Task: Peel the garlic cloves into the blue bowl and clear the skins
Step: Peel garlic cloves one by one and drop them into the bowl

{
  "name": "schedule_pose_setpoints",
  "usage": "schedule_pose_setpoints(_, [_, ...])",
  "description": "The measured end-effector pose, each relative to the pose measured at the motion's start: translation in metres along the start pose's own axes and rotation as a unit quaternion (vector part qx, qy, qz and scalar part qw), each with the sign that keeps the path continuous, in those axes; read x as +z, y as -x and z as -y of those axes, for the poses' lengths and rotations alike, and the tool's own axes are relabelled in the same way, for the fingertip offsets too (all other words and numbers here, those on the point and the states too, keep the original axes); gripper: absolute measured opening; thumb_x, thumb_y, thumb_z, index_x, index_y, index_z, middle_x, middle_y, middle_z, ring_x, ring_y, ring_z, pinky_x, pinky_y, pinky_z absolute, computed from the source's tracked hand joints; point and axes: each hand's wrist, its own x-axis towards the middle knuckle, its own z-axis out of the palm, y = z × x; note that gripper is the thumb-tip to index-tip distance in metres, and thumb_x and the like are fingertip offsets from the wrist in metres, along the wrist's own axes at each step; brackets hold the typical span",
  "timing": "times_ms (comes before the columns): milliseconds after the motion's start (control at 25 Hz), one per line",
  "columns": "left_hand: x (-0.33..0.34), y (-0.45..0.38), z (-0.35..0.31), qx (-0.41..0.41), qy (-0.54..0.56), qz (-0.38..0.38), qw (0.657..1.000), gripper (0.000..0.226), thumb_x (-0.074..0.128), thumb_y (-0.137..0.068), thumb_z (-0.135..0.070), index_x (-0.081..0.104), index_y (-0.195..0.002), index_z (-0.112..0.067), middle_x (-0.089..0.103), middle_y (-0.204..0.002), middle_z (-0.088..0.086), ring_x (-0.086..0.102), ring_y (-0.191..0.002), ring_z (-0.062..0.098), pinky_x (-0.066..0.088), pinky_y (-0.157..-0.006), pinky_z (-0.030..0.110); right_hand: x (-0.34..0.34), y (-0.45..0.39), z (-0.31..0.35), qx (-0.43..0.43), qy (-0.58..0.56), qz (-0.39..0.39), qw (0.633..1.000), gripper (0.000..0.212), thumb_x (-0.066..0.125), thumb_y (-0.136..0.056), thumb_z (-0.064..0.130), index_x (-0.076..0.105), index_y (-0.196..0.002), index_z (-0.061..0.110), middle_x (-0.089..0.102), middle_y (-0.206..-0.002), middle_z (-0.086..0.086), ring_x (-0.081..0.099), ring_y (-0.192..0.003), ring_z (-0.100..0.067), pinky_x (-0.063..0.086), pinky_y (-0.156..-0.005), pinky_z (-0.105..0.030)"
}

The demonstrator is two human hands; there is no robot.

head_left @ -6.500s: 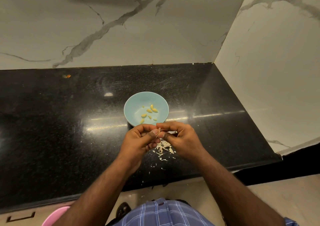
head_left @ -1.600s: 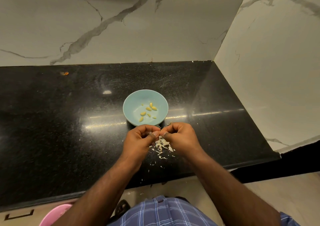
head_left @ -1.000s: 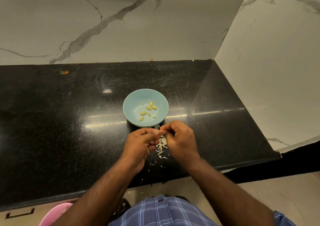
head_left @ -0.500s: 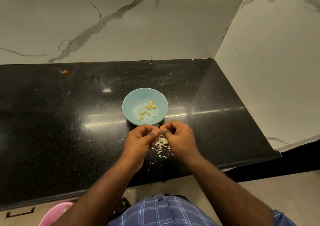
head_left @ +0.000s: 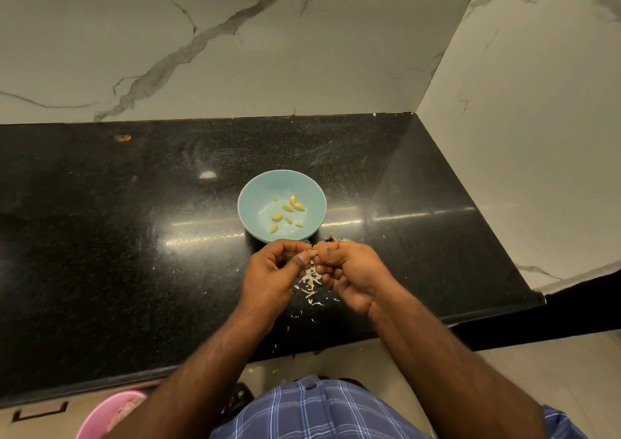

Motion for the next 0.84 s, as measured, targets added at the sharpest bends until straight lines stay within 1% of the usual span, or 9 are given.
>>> schedule_pose_setpoints(40, [0.001, -0.001, 0.000, -0.020, 0.025, -0.003, 0.999, 0.010, 0.068, -0.095, -0.008, 0.075, -0.102, -0.010, 0.077, -0.090, 0.010, 0.070, -0.081, 0.019, 0.057, -0.074, 0.027, -0.001, -0.002, -0.004, -0.052, 0.027, -0.013, 0.998, 0.010, 0.062, -0.096, 0.001, 0.070, -0.091, 0.004, 0.069, -0.073, -0.006, 0.060, -0.064, -0.011, 0.048, -0.056, -0.022])
schedule_pose_setpoints(120, [0.002, -0.003, 0.002, -0.057, 0.064, -0.007, 0.996, 0.009, 0.069, -0.094, -0.009, 0.075, -0.100, -0.006, 0.075, -0.086, 0.014, 0.065, -0.075, 0.020, 0.054, -0.069, 0.029, -0.001, -0.003, -0.010, -0.177, 0.129, -0.048, 0.975, 0.009, 0.066, -0.094, 0.004, 0.072, -0.088, 0.007, 0.070, -0.074, -0.004, 0.061, -0.066, -0.010, 0.050, -0.059, -0.023])
schedule_pose_setpoints(200, [0.002, -0.002, 0.003, -0.077, 0.071, -0.005, 0.994, 0.008, 0.070, -0.094, -0.012, 0.075, -0.097, -0.006, 0.075, -0.085, 0.012, 0.064, -0.075, 0.019, 0.053, -0.068, 0.029, -0.002, -0.004, -0.012, -0.244, 0.178, -0.074, 0.950, 0.010, 0.069, -0.094, 0.006, 0.072, -0.086, 0.011, 0.070, -0.073, 0.001, 0.064, -0.067, -0.005, 0.051, -0.063, -0.019])
schedule_pose_setpoints(280, [0.001, -0.002, 0.004, -0.079, 0.049, -0.006, 0.996, 0.005, 0.071, -0.093, -0.013, 0.076, -0.095, -0.010, 0.076, -0.085, 0.009, 0.065, -0.076, 0.017, 0.052, -0.067, 0.028, -0.004, -0.002, -0.009, -0.252, 0.184, -0.077, 0.947, 0.009, 0.068, -0.094, 0.007, 0.073, -0.088, 0.011, 0.070, -0.074, 0.005, 0.064, -0.068, -0.001, 0.052, -0.065, -0.018])
schedule_pose_setpoints(360, [0.000, -0.002, 0.004, -0.062, -0.004, -0.010, 0.998, 0.007, 0.074, -0.090, -0.009, 0.076, -0.093, -0.015, 0.075, -0.084, 0.004, 0.067, -0.079, 0.017, 0.053, -0.069, 0.029, -0.006, -0.002, -0.008, -0.233, 0.180, -0.064, 0.954, 0.008, 0.069, -0.093, 0.005, 0.073, -0.090, 0.011, 0.072, -0.075, 0.004, 0.066, -0.069, -0.001, 0.052, -0.065, -0.018])
schedule_pose_setpoints(480, [-0.001, -0.002, 0.001, -0.046, -0.060, -0.004, 0.997, 0.016, 0.073, -0.089, -0.006, 0.079, -0.093, -0.020, 0.078, -0.089, -0.001, 0.073, -0.090, 0.017, 0.058, -0.081, 0.033, -0.009, -0.002, -0.008, -0.216, 0.175, -0.060, 0.959, 0.010, 0.074, -0.089, 0.004, 0.073, -0.093, 0.013, 0.075, -0.081, -0.002, 0.069, -0.074, -0.007, 0.052, -0.065, -0.019])
schedule_pose_setpoints(560, [0.001, 0.000, -0.003, -0.040, -0.072, 0.007, 0.997, 0.015, 0.075, -0.089, -0.011, 0.079, -0.098, -0.023, 0.079, -0.093, -0.004, 0.074, -0.093, 0.012, 0.059, -0.085, 0.034, -0.011, -0.002, -0.008, -0.221, 0.166, -0.065, 0.959, 0.013, 0.076, -0.086, 0.004, 0.071, -0.093, 0.014, 0.074, -0.084, -0.006, 0.069, -0.075, -0.010, 0.052, -0.065, -0.020])
schedule_pose_setpoints(640, [0.002, 0.003, -0.006, -0.024, -0.081, 0.008, 0.996, 0.017, 0.080, -0.087, -0.019, 0.077, -0.103, -0.025, 0.078, -0.096, -0.008, 0.072, -0.096, 0.009, 0.059, -0.086, 0.032, -0.012, -0.001, -0.007, -0.229, 0.163, -0.070, 0.957, 0.014, 0.077, -0.085, 0.004, 0.069, -0.093, 0.013, 0.074, -0.086, -0.010, 0.069, -0.076, -0.012, 0.053, -0.065, -0.020])
schedule_pose_setpoints(840, [0.004, 0.004, -0.009, -0.009, -0.059, 0.006, 0.998, 0.009, 0.075, -0.090, -0.020, 0.078, -0.099, -0.018, 0.079, -0.091, -0.001, 0.074, -0.092, 0.014, 0.059, -0.086, 0.036, -0.013, 0.003, -0.005, -0.211, 0.133, -0.048, 0.967, 0.017, 0.077, -0.083, -0.002, 0.068, -0.094, 0.008, 0.071, -0.080, -0.009, 0.070, -0.072, -0.013, 0.054, -0.066, -0.021])
